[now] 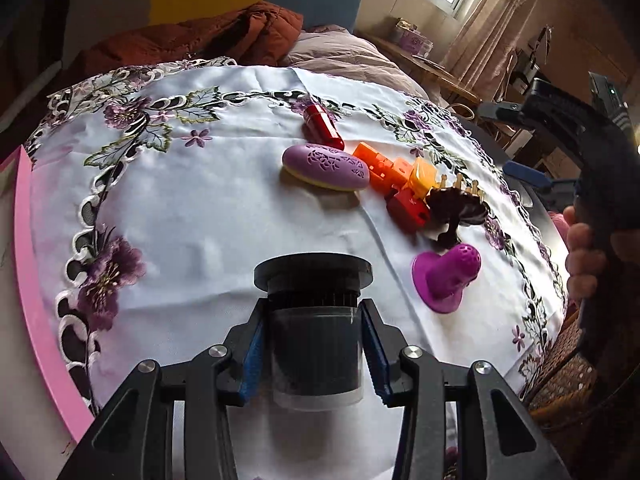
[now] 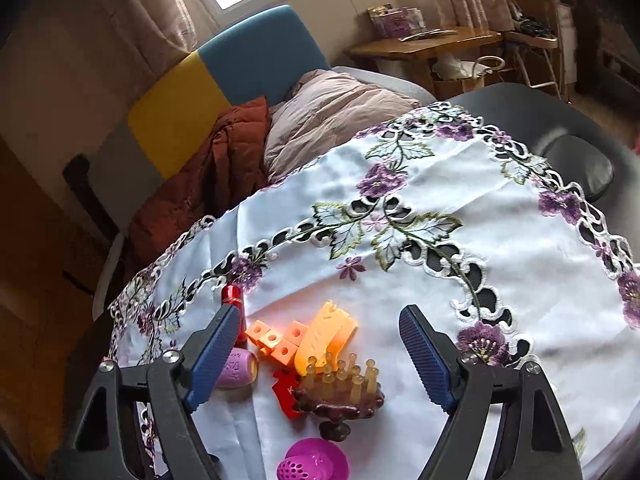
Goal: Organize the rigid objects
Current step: 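Grasp the black-lidded clear jar with the left tool while the right tool grasps the orange blocks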
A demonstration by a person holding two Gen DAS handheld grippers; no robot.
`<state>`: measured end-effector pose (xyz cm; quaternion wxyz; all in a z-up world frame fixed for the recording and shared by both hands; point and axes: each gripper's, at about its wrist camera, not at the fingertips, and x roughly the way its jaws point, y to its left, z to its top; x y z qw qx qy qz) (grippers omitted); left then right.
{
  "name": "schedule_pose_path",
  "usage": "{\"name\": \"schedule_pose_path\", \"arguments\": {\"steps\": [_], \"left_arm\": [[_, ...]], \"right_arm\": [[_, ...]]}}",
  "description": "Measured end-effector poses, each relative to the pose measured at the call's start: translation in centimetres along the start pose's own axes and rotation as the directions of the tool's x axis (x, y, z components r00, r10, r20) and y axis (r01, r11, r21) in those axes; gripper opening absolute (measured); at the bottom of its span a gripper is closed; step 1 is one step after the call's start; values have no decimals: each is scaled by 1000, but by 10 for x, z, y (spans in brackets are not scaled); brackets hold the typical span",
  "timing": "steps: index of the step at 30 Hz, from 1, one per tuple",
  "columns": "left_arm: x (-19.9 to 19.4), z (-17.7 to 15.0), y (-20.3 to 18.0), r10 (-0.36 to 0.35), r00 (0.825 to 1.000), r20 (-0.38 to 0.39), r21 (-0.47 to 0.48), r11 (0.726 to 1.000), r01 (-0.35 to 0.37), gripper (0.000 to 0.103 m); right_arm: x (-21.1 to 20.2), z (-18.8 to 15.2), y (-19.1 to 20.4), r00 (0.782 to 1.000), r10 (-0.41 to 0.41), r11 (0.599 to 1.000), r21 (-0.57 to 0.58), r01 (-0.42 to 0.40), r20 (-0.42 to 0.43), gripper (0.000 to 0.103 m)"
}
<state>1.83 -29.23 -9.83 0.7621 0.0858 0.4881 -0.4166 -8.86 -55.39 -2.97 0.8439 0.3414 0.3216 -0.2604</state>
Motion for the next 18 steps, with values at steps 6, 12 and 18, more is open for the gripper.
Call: {"name": "schedule_pose_path", "arguments": {"steps": [6, 12, 18], "left_arm": [[0, -1, 12, -6, 1000, -5, -40, 999, 6, 44], [1, -3, 14, -7, 1000, 1, -45, 999, 7, 44], [1, -5, 15, -14, 1000, 6, -47, 999, 14, 43]], "right_arm": [[25, -10, 53, 993, -7, 951, -307, -29, -116, 57], [69, -10, 84, 961, -130, 841, -541, -23, -243, 51], [111, -13, 94, 911, -223, 771, -635, -53, -347, 51]]}}
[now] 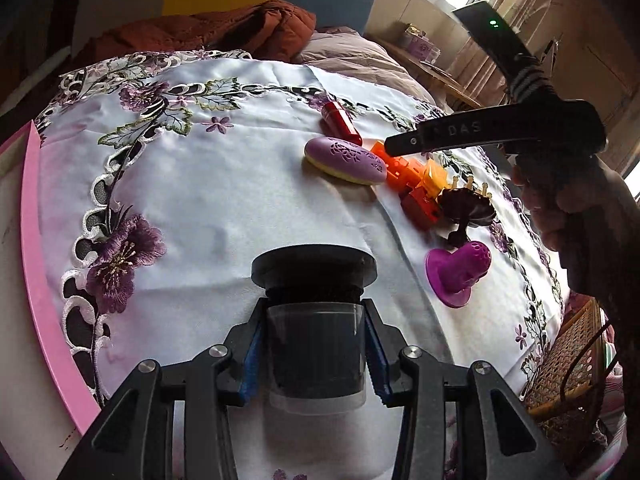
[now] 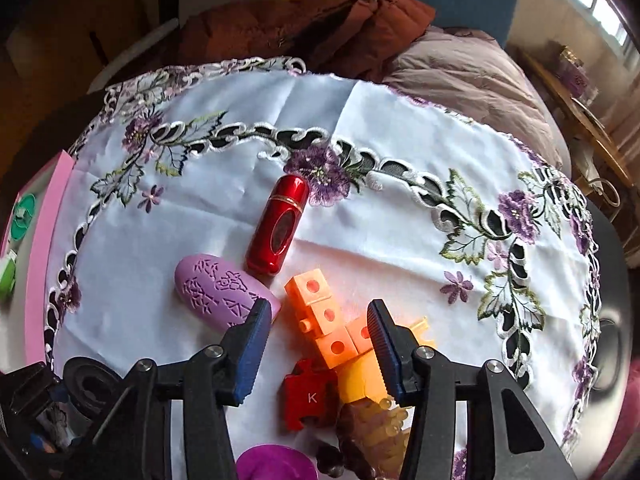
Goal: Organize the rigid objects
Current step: 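Grasp the black-lidded clear jar with the left tool while the right tool grasps the orange blocks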
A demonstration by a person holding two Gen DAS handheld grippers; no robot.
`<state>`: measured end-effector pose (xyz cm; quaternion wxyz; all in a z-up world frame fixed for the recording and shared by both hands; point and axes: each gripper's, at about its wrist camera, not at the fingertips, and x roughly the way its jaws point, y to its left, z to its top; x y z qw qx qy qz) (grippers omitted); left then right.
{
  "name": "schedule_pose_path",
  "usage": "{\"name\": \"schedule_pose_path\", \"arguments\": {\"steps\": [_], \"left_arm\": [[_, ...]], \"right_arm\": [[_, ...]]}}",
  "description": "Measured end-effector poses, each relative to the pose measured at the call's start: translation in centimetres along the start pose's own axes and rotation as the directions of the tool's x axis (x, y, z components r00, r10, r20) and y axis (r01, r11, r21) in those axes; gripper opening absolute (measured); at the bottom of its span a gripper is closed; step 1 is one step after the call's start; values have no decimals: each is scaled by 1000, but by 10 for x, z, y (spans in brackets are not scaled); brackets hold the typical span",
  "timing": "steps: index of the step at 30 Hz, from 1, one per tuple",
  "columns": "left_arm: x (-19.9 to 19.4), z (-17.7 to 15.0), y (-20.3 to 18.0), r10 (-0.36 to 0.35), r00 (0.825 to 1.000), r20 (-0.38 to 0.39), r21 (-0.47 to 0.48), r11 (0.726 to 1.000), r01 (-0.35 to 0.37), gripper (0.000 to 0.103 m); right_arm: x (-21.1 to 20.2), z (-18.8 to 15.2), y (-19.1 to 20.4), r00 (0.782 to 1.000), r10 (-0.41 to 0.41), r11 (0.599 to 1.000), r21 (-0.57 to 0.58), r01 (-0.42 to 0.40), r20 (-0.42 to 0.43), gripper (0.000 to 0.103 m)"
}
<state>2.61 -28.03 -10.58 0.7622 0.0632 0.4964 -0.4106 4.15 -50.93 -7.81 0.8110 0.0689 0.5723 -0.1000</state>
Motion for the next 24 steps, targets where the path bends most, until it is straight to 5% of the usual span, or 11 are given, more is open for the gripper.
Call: {"name": "schedule_pose_path", "arguments": {"steps": [2, 4, 8, 13, 17, 21, 23, 24], "left_arm": [[0, -1, 0, -2, 1000, 3, -2, 1000, 2, 43], [0, -1, 1, -9, 1000, 4, -8, 1000, 9, 43], [0, -1, 2, -12, 1000, 6, -9, 1000, 12, 43], [-3, -3, 1, -6, 1000, 7, -9, 1000, 6, 43], [-8, -7, 1, 4, 1000, 3, -8, 1000, -4, 43], [-9, -9, 3, 3, 1000, 5, -13, 1000, -3, 43], [-10, -9, 2, 5, 1000, 5, -12, 1000, -5, 43], [-10, -10, 2, 4, 1000, 5, -11, 1000, -4, 43]], "right_arm": [[9, 2, 0, 1000, 3, 1000, -3, -4, -18, 46], [15, 3, -5, 999, 17, 1000, 18, -16, -40, 23], [3, 0, -4, 1000, 19, 999, 32, -19, 2, 2], [-17, 0, -10, 997, 16, 995, 93, -22, 74, 3], [-12, 6, -17, 998, 28, 992, 118, -33, 50, 28], [7, 7, -2, 999, 2, 1000, 11, -2, -40, 47], [17, 4, 5, 998, -28, 999, -35, 26, -60, 43], [22, 2, 8, 996, -49, 998, -47, 46, -68, 32]]}}
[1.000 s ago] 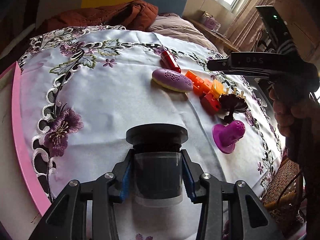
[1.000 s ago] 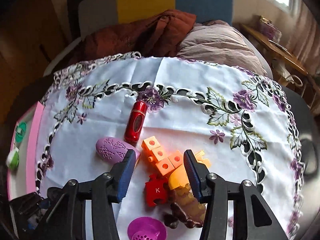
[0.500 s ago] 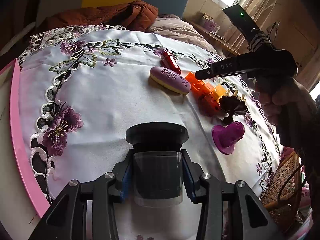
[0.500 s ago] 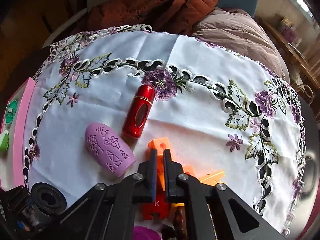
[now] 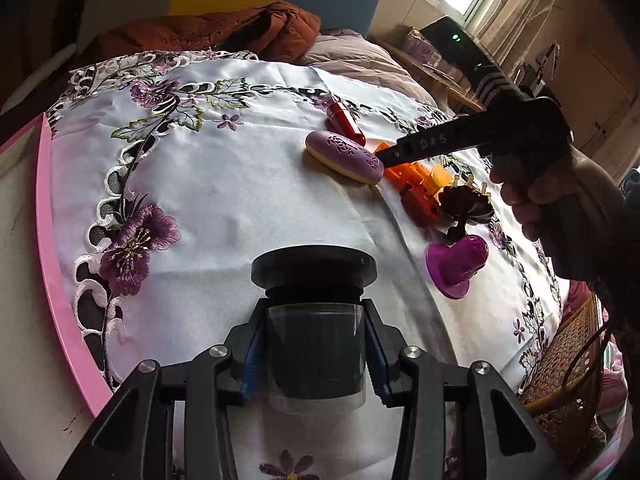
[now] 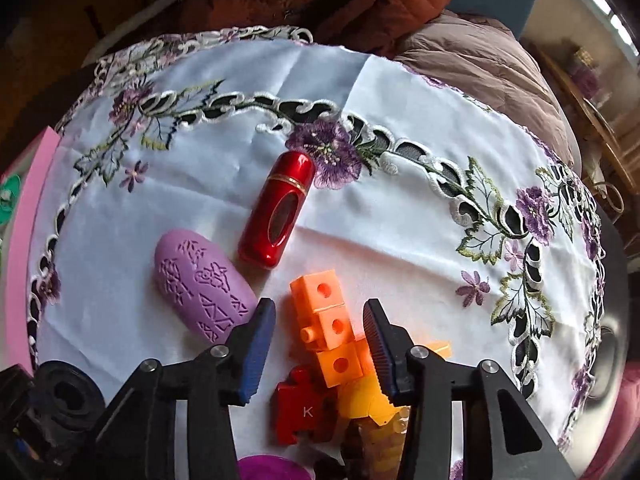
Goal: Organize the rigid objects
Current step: 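Carry the jar into the tray and open the left tool while the right tool lifts the orange blocks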
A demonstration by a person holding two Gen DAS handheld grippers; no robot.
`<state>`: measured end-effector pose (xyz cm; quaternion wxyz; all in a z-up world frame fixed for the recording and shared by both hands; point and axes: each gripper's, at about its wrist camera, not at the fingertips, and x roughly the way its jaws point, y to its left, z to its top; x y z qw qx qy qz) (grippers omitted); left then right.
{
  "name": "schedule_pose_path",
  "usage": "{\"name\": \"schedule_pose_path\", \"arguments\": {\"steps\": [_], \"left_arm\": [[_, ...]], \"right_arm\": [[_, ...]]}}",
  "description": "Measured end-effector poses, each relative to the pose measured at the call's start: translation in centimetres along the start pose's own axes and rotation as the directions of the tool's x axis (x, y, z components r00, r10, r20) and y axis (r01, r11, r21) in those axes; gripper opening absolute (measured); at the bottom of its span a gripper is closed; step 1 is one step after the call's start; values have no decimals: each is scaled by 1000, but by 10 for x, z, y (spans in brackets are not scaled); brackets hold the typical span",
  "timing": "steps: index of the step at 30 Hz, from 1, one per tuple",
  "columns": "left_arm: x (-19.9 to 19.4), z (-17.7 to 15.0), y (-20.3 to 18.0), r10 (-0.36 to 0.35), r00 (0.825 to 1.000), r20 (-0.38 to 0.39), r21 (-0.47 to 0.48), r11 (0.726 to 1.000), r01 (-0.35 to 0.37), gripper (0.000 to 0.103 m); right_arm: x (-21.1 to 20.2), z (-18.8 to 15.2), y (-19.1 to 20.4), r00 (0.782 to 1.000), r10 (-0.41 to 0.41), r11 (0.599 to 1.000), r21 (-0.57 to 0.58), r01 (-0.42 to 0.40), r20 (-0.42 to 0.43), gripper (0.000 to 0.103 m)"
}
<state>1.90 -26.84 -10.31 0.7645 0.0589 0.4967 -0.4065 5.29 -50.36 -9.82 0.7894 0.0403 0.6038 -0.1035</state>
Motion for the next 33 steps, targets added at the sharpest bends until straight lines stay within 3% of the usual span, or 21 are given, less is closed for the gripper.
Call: {"name": "schedule_pose_path", "arguments": {"steps": [1, 3, 9, 15, 18, 22, 29, 33], "left_arm": [[-1, 0, 0, -4, 1000, 0, -2, 1000, 4, 43], [-9, -1, 1, -14, 1000, 12, -3, 1000, 14, 43], [-55, 5, 18, -17, 994, 107, -21, 1000, 19, 43], [-90, 16, 80, 58, 986, 155, -169, 985, -31, 43], [-104, 21, 113, 121, 979, 167, -214, 973, -83, 43], [-115, 31, 160, 186, 971, 149, -281, 950, -139, 43], [-101, 52, 219, 211, 973, 96, -416, 896, -154, 43], [-81, 62, 230, 228, 972, 50, -409, 893, -188, 43]], "right_arm": [[3, -1, 3, 1000, -27, 1000, -9, 27, 0, 27], [0, -3, 5, 999, -15, 1000, 17, 15, 33, 26], [-46, -10, -3, 975, -31, 991, 130, 2, 218, 26], [-84, -22, 23, 926, 149, 974, 108, -197, 347, 27], [-82, -30, 57, 913, 246, 964, 13, -265, 327, 27], [-62, -41, 100, 920, 298, 954, -96, -283, 253, 27], [-37, -54, 130, 948, 269, 949, -214, -232, 167, 27], [-36, -55, 132, 950, 263, 947, -230, -222, 167, 27]]}}
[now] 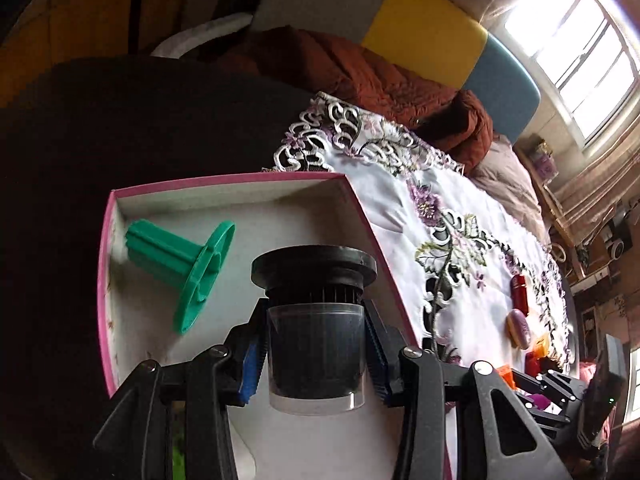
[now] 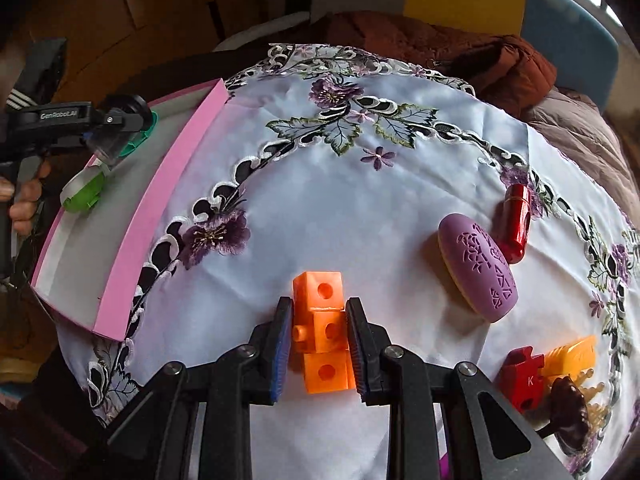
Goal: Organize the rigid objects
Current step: 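Carry the jar into the tray and open the left tool while the right tool lifts the orange blocks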
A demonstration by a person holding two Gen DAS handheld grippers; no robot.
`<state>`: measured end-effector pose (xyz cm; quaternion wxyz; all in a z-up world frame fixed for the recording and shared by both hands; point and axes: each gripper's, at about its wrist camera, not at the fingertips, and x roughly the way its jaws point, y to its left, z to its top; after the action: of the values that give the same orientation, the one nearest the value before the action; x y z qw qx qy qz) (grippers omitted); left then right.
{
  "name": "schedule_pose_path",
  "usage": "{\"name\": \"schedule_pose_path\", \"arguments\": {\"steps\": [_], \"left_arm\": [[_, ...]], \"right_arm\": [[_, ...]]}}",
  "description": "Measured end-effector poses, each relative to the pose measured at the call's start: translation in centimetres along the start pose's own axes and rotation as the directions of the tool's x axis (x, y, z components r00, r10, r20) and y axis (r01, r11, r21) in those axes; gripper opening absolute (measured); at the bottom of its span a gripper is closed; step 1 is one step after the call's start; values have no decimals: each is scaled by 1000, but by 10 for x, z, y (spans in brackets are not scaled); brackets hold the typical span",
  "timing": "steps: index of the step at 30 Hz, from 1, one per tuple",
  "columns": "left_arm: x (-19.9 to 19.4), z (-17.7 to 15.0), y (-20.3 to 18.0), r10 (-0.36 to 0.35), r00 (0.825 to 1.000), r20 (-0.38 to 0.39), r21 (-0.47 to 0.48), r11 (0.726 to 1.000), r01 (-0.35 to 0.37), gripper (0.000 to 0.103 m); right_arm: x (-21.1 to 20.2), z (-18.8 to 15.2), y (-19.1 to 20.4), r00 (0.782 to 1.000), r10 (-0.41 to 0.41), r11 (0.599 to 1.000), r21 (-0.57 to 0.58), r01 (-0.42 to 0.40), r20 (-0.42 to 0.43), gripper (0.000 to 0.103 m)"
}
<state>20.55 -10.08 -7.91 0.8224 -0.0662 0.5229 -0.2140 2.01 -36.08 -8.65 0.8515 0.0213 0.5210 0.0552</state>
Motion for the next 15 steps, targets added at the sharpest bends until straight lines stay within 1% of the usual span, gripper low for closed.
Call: {"name": "schedule_pose_path", "arguments": {"steps": [3, 5, 7, 8, 10, 11, 13, 15], "left_arm": [[14, 8, 1, 38, 999, -9, 8, 999, -38, 44], [21, 14, 3, 84, 996, -5, 6, 996, -84, 44], [26, 19, 4, 109, 994, -3, 10, 994, -109, 44], [28, 21, 5, 121, 993, -5, 15, 992, -121, 46], [27, 21, 5, 152, 988, -1, 21, 988, -152, 54], [25, 19, 5, 157, 988, 4, 23, 987, -157, 60], [17, 16, 6, 154, 988, 20, 22, 988, -154, 62], [4, 9, 5, 152, 987, 53, 28, 988, -154, 62]], "right_arm": [[1, -1, 2, 1000, -18, 1000, -18, 18, -5, 27], [1, 0, 4, 1000, -30, 999, -32, 29, -5, 27], [2, 0, 6, 999, -38, 998, -43, 37, -4, 27], [2, 1, 6, 999, -39, 998, -46, 39, -4, 27], [3, 1, 6, 999, -38, 998, -47, 38, -4, 27], [3, 1, 6, 999, -39, 998, -48, 38, -4, 27], [3, 1, 6, 999, -40, 998, -53, 40, -5, 27], [4, 1, 7, 999, -44, 998, -55, 43, -6, 27]]}}
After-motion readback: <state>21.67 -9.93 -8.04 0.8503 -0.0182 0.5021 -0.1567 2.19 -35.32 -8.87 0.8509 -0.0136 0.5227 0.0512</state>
